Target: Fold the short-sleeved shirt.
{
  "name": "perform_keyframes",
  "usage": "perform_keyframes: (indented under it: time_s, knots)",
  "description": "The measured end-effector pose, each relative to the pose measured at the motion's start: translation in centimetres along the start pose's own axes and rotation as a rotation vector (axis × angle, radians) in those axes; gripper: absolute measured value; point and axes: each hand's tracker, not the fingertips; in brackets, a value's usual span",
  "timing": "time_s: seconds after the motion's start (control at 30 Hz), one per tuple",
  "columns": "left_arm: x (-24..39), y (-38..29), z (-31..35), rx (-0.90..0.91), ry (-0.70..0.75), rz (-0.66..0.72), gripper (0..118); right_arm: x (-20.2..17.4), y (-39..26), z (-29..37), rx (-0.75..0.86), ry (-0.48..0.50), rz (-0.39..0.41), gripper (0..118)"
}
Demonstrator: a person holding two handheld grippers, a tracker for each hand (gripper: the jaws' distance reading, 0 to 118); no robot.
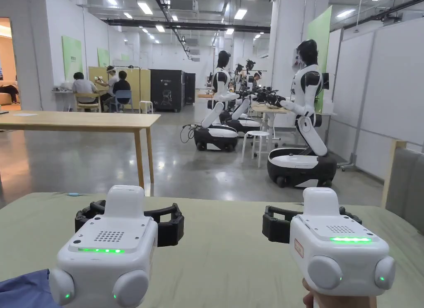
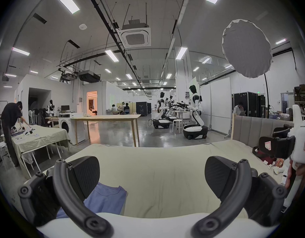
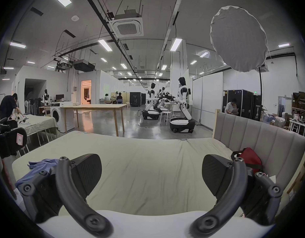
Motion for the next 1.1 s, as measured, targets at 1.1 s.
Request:
perform_keyframes:
  time_s: [1.1]
  knots:
    - [0.8,-1.0,-2.8,0.0,-0.106,-0.166,118,1.5,-0.6,-2.2,-0.039,0.165,-0.005,118]
